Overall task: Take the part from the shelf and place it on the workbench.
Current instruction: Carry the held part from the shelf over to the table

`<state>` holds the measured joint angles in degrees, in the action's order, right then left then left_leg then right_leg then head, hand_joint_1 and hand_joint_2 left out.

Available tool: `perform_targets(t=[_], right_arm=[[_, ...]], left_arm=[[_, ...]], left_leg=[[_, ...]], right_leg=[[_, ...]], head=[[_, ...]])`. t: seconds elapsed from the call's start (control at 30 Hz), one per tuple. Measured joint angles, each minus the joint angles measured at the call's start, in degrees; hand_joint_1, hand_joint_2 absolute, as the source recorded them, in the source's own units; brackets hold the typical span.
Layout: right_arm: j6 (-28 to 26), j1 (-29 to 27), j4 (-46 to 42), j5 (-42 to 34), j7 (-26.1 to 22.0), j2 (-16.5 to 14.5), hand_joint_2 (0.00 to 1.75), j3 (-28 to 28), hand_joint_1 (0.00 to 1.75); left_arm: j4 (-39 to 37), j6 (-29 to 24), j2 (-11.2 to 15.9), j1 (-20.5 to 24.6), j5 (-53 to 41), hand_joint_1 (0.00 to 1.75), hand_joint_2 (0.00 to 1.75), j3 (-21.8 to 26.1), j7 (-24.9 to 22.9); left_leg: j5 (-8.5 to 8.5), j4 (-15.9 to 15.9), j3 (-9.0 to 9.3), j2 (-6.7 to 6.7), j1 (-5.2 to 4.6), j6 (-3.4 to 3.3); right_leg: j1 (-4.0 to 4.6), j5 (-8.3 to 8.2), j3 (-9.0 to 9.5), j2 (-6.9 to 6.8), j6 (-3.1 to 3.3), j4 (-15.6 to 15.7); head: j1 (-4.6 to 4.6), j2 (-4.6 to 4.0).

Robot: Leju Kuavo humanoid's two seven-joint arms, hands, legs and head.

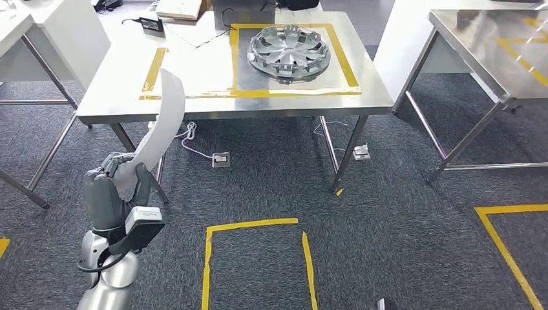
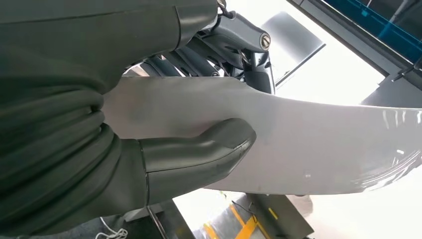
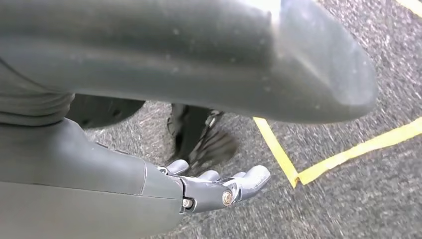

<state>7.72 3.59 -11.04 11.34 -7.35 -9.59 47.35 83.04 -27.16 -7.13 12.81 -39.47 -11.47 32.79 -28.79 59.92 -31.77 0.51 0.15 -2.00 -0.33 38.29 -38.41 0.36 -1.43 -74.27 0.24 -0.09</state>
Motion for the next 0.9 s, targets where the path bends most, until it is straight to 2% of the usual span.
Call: perform_targets(t=[0.03, 0.07, 0.1, 0.17, 0.2, 0.23, 0.3, 0.33, 0.4, 0.47, 0.5, 0.53, 0.57, 0.6, 0.63, 0.67, 0.7, 0.73, 0.8, 0.83, 0.87, 0.9], right_arm=[[-0.1, -0.1, 0.0, 0.0, 0.1, 0.0, 0.00, 0.0, 0.00], [-0.1, -0.2, 0.0, 0.0, 0.2, 0.0, 0.00, 0.0, 0.00], [-0.2, -0.3, 0.0, 0.0, 0.3, 0.1, 0.00, 0.0, 0.00], [-0.3, -0.5, 0.0, 0.0, 0.5, 0.4, 0.00, 0.0, 0.00], [-0.4, -0.6, 0.0, 0.0, 0.5, 0.5, 0.00, 0.1, 0.00], [-0.5, -0.6, 0.0, 0.0, 0.5, 0.5, 0.00, 0.1, 0.00], [-0.5, -0.4, 0.0, 0.0, 0.5, 0.4, 0.00, 0.1, 0.00], [-0.5, -0.3, 0.0, 0.0, 0.5, 0.4, 0.00, 0.1, 0.00], [-0.5, -0.2, 0.0, 0.0, 0.5, 0.4, 0.00, 0.1, 0.00], [-0.5, -0.3, 0.0, 0.0, 0.5, 0.3, 0.00, 0.1, 0.00], [-0.5, -0.4, 0.0, 0.0, 0.5, 0.3, 0.00, 0.1, 0.00], [-0.5, -0.5, 0.0, 0.0, 0.5, 0.3, 0.00, 0.1, 0.00], [-0.5, -0.6, 0.0, 0.0, 0.5, 0.2, 0.00, 0.1, 0.00], [-0.4, -0.7, 0.0, 0.0, 0.6, 0.2, 0.00, 0.1, 0.00], [-0.4, -0.6, 0.0, 0.0, 0.6, 0.2, 0.00, 0.1, 0.00], [-0.4, -0.6, 0.0, 0.0, 0.6, 0.2, 0.00, 0.1, 0.00], [-0.3, -0.5, 0.0, 0.0, 0.6, 0.2, 0.00, 0.1, 0.00], [-0.2, -0.5, 0.0, 0.0, 0.6, 0.2, 0.00, 0.1, 0.00], [-0.1, -0.3, 0.0, 0.0, 0.6, 0.2, 0.00, 0.1, 0.00], [0.0, -0.2, 0.0, 0.0, 0.5, 0.2, 0.00, 0.2, 0.00], [0.1, 0.0, 0.0, 0.1, 0.5, 0.2, 0.00, 0.2, 0.00], [0.1, 0.1, 0.0, 0.1, 0.5, 0.2, 0.00, 0.2, 0.00]], left_arm=[[0.0, 0.1, 0.0, 0.0, -0.1, 1.75, 1.75, 0.0, -0.1], [0.0, 0.2, 0.0, -0.1, -0.2, 1.75, 1.75, 0.0, -0.2], [0.0, 0.2, 0.0, -0.1, -0.3, 1.75, 1.75, 0.0, -0.3], [-0.1, 0.4, -0.2, -0.2, -0.4, 1.75, 1.75, 0.0, -0.4], [0.0, 0.5, -0.2, -0.3, -0.4, 1.75, 1.75, 0.0, -0.4], [0.1, 0.6, -0.3, -0.3, -0.5, 1.75, 1.75, 0.0, -0.4], [0.4, 0.7, -0.4, -0.2, -0.6, 1.75, 1.75, 0.0, -0.4], [0.6, 0.7, -0.5, -0.1, -0.6, 1.75, 1.75, 0.0, -0.4], [0.6, 0.7, -0.5, 0.0, -0.6, 1.75, 1.75, 0.0, -0.4], [0.6, 0.7, -0.5, -0.2, -0.6, 1.75, 1.75, 0.0, -0.4], [0.5, 0.7, -0.5, -0.3, -0.7, 1.75, 1.75, 0.0, -0.4], [0.5, 0.7, -0.5, -0.4, -0.7, 1.75, 1.75, 0.0, -0.4], [0.5, 0.7, -0.5, -0.5, -0.7, 1.75, 1.75, 0.0, -0.4], [0.5, 0.7, -0.4, -0.5, -0.7, 1.75, 1.75, 0.0, -0.4], [0.4, 0.7, -0.3, -0.6, -0.7, 1.75, 1.75, 0.0, -0.4], [0.2, 0.7, -0.2, -0.7, -0.7, 1.75, 1.75, 0.0, -0.4], [0.1, 0.8, -0.2, -0.9, -0.7, 1.75, 1.75, 0.0, -0.5], [0.1, 0.8, -0.1, -0.9, -0.8, 1.75, 1.75, 0.0, -0.5], [0.4, 0.8, -0.2, -0.7, -0.8, 1.75, 1.75, 0.1, -0.5], [0.6, 0.8, -0.3, -0.5, -0.8, 1.75, 1.75, 0.2, -0.4], [0.7, 0.7, -0.3, -0.4, -0.8, 1.75, 1.75, 0.2, -0.4], [0.6, 0.6, -0.3, -0.5, -0.8, 1.75, 1.75, 0.2, -0.3]], left_leg=[[-0.72, 0.0, 0.83, 0.14, -0.15, -0.04], [-1.46, -0.1, 1.67, 0.23, -0.34, -0.09], [-2.20, -0.1, 2.41, 0.26, -0.43, -0.17], [-3.70, -0.3, 3.63, 0.53, -0.57, 0.09], [-4.13, -0.4, 4.47, 0.69, -0.52, 0.31], [-4.06, -0.2, 5.23, 0.85, -0.55, 0.70], [-3.11, 1.7, 5.79, 0.77, -0.65, 1.35], [-2.54, 3.8, 4.83, 0.61, -0.70, 1.65], [-3.07, 9.6, 1.01, 0.33, -0.53, 2.14], [-6.45, 13.9, -3.72, 0.24, -0.07, 2.81], [-8.27, 14.4, -5.56, 0.19, 0.17, 3.25], [-9.19, 13.6, -6.75, 0.12, 0.42, 3.65], [-8.61, 11.6, -7.33, 0.02, 0.69, 4.10], [-5.95, 8.6, -7.50, -0.14, 1.03, 4.57], [-1.55, 5.3, -7.65, -0.51, 1.37, 4.92], [1.91, 2.9, -7.55, -0.80, 1.55, 4.82], [4.61, 1.5, -7.49, -0.97, 1.58, 4.42], [5.56, 1.0, -7.38, -1.06, 1.53, 3.70], [4.36, 1.2, -6.39, -0.63, 1.46, 2.34], [3.74, 0.8, -5.57, -0.52, 1.55, 1.88], [3.13, 0.5, -4.51, -0.42, 1.59, 1.53], [2.42, 0.0, -3.37, -0.41, 1.56, 1.26]], right_leg=[[0.14, 0.46, -1.01, 0.00, 0.25, 1.4], [0.38, -0.91, -1.39, -0.01, 0.76, 4.0], [0.80, -4.37, -1.29, 0.01, 1.60, 7.5], [1.81, -11.25, -0.43, 0.50, 3.27, 12.6], [2.20, -13.13, 0.23, 0.77, 3.71, 14.0], [2.36, -13.29, 0.97, 1.01, 3.77, 14.7], [1.96, -12.98, 3.28, 1.01, 3.79, 15.9], [1.65, -12.76, 4.37, 0.95, 3.94, 16.3], [1.12, -11.84, 6.17, 0.81, 4.05, 16.5], [0.62, -10.44, 7.55, 0.83, 3.79, 16.5], [0.31, -9.63, 8.37, 0.87, 3.55, 16.5], [-0.04, -8.79, 9.29, 0.93, 3.26, 16.5], [-0.41, -7.91, 10.30, 0.99, 2.91, 16.5], [-0.76, -6.96, 11.30, 1.03, 2.47, 16.5], [-1.00, -5.89, 12.37, 1.06, 1.98, 16.3], [-1.05, -4.90, 13.10, 1.10, 1.45, 16.3], [-1.04, -4.01, 13.72, 1.10, 0.92, 16.4], [-1.01, -3.58, 14.36, 1.07, 0.36, 16.4], [-1.08, -4.59, 14.13, 0.89, -0.50, 14.8], [-1.15, -5.96, 12.88, 0.67, -0.79, 12.1], [-1.17, -7.11, 10.52, 0.47, -0.92, 8.5], [-1.16, -7.50, 7.58, 0.25, -0.99, 4.8]], head=[[0.01, 0.00], [0.02, 0.00], [0.00, 0.00], [-0.05, 0.00], [-0.02, 0.00], [0.05, 0.00], [0.23, 0.00], [0.10, 0.00], [-0.21, 0.00], [-0.34, 0.00], [-0.37, 0.00], [-0.36, 0.00], [-0.38, 0.00], [-0.39, 0.00], [-0.52, 0.00], [-0.69, 0.00], [-0.74, 0.00], [-0.79, 0.00], [-0.54, 0.00], [-0.44, 0.00], [-0.30, 0.00], [-0.16, 0.00]])
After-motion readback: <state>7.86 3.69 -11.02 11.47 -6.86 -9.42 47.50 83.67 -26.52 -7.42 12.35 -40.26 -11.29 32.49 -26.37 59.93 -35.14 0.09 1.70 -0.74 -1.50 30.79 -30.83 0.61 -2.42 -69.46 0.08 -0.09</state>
